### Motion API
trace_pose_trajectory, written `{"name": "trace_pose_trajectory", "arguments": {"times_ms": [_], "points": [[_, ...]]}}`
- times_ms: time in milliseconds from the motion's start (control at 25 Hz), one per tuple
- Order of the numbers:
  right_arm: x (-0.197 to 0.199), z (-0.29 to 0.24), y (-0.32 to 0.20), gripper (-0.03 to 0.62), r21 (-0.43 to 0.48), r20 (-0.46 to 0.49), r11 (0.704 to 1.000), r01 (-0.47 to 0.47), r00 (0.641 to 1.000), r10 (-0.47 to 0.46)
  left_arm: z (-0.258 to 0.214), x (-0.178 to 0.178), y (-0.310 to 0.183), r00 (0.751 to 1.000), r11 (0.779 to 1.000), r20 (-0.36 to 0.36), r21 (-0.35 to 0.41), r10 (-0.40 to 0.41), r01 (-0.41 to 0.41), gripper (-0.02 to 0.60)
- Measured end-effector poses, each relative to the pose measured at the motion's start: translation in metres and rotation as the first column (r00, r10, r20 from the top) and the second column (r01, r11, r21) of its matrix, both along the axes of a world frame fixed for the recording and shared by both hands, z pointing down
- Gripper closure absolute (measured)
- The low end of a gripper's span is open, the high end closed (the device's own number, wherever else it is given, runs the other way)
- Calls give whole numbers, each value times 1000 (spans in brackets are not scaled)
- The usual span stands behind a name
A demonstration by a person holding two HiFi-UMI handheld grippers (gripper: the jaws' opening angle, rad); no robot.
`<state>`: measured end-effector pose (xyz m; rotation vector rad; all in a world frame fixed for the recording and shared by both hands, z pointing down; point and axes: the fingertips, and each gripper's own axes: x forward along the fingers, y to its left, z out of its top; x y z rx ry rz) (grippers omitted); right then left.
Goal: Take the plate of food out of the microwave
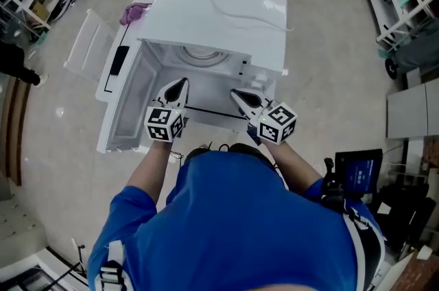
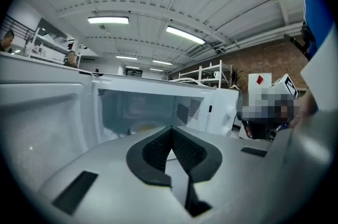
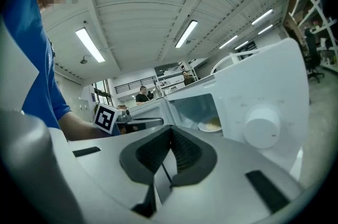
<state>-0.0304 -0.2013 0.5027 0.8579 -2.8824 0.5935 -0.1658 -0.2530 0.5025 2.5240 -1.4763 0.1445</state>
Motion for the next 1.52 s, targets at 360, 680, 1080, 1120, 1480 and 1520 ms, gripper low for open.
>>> {"name": "trace_pose_trajectory", "arguments": {"times_ms": [360, 680, 1080, 1120, 1480, 1520], "points": [[-3, 6, -10, 602, 2, -23, 996, -91, 996, 91, 29, 16, -51, 973, 991, 188, -8, 135, -136, 571], [7, 13, -22, 602, -9, -33, 989, -150, 988, 150, 68, 32, -92, 888, 973, 406, -19, 217, -229, 571], [19, 16, -21, 602, -20, -43, 980, -198, 980, 197, 95, 46, -120, 753, 948, 596, -46, 278, -314, 521], [20, 15, -21, 602, -18, -42, 979, -202, 979, 201, 97, 46, -121, 731, 944, 619, -50, 286, -327, 514], [24, 12, -27, 602, -11, -36, 977, -214, 976, 213, 118, 50, -126, 502, 889, 789, -118, 355, -443, 499], [25, 12, -27, 602, -12, -35, 977, -215, 976, 214, 120, 50, -126, 480, 883, 800, -126, 360, -453, 499]]}}
